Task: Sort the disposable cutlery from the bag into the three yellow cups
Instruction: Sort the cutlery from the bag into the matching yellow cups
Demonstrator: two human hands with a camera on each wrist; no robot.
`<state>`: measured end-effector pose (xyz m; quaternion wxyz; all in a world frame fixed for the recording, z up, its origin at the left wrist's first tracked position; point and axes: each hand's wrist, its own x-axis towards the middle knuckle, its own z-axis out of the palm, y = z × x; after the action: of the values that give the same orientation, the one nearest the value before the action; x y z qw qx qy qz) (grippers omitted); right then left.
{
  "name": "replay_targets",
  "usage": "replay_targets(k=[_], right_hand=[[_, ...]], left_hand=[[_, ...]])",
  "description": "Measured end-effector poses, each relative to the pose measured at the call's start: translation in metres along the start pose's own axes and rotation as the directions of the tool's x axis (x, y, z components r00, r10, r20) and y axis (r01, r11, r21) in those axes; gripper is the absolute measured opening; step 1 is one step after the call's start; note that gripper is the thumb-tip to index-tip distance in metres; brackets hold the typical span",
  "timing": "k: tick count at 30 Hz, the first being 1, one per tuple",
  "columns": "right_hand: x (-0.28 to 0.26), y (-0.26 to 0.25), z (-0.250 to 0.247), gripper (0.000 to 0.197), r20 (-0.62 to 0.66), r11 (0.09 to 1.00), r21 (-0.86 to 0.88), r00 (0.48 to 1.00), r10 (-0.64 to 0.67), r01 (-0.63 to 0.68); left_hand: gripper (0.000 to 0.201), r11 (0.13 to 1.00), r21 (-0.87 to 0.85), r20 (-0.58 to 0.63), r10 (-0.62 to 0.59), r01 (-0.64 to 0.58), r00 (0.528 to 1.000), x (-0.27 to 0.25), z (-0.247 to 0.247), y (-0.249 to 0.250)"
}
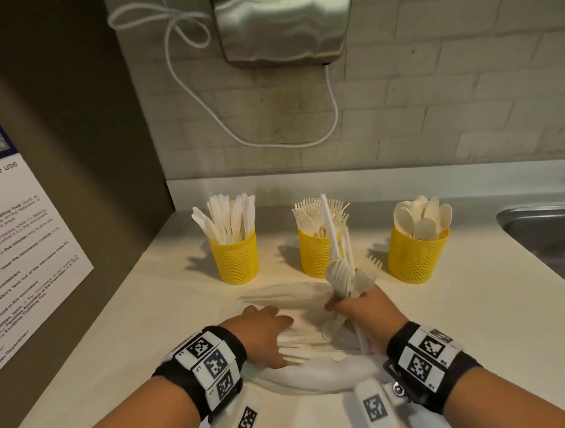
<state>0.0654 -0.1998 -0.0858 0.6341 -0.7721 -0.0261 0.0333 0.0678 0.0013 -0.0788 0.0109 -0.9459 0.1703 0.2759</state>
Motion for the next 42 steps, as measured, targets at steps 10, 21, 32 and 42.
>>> replay_targets(k=[10, 21, 32, 42], right_hand=[[0.016, -0.038, -0.001, 0.030, -0.135, 0.982, -0.060, 0.974, -0.183, 0.177], [-0.002, -0.013, 0.001, 0.039, -0.057, 1.000, 0.011, 0.998, -0.022, 0.023], [0.006, -0.024, -0.030, 0.008, -0.010, 0.685, 0.718, 0.983, 0.185, -0.122], [0.004, -0.011, -0.035, 0.004, -0.094, 0.791, 0.607, 0.980, 0.175, -0.083]], left_hand=[[0.054, 0.564, -0.683, -0.640, -0.156, -0.464, 0.752, -0.020, -0.072, 0.048], [0.033, 0.380, -0.789, -0.599, -0.301, -0.483, 0.742, 0.006, -0.065, 0.060], [0.042, 0.375, -0.558, -0.826, -0.338, -0.740, 0.452, -0.005, -0.137, 0.047], [0.037, 0.828, -0.271, -0.934, -0.102, -0.491, 0.343, 0.047, -0.147, 0.034]])
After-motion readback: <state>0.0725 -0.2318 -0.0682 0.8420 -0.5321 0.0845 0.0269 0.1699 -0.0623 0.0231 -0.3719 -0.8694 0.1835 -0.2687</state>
